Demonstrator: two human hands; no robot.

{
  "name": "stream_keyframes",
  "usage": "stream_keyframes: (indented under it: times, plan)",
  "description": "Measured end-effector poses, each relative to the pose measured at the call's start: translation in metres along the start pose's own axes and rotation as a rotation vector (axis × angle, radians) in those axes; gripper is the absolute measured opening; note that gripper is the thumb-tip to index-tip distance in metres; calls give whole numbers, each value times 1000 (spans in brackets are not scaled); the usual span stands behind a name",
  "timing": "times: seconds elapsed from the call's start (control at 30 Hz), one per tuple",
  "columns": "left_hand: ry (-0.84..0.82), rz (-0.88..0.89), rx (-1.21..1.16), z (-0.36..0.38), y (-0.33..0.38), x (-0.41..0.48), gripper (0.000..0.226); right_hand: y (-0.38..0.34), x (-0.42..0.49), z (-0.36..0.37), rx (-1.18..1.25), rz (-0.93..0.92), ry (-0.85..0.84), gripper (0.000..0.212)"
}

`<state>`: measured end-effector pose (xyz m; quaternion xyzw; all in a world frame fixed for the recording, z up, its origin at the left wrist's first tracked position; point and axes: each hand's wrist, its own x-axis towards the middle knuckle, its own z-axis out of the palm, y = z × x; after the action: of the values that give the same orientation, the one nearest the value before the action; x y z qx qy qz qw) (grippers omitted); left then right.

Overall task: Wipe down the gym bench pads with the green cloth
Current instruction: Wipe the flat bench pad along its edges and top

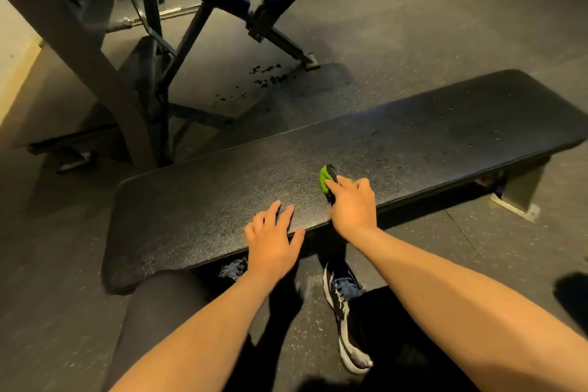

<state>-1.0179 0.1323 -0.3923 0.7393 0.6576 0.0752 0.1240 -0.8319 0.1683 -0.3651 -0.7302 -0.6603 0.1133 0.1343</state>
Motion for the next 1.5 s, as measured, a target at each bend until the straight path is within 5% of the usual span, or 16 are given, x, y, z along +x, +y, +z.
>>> stream_keyframes:
  times: [0.37, 0.67, 0.9, 1.1, 1.2, 1.37, 1.5]
  plan:
    - [-75, 149, -24, 3, 40, 16, 64, 12, -32, 7, 22, -263, -77, 67]
    - [-80, 239, 29, 15, 63, 27, 58, 75, -20, -11, 94, 285, 137, 58]
    - [-54, 207, -59, 19, 105, 53, 46, 58, -40, 12, 205, -82, 51, 48]
    - [-103, 282, -38, 33, 144, 67, 50, 113, -24, -13, 96, 41, 78, 52]
    - [-137, 287, -20, 42, 163, 72, 55, 161, -11, -27, 84, 256, 117, 58]
    - [-93, 272, -6, 53, 164, 71, 54, 190, -5, -33, 535, 590, 177, 48]
    - [-72, 270, 10, 54, 166, 71, 52, 148, -12, -18, 758, 647, 236, 36]
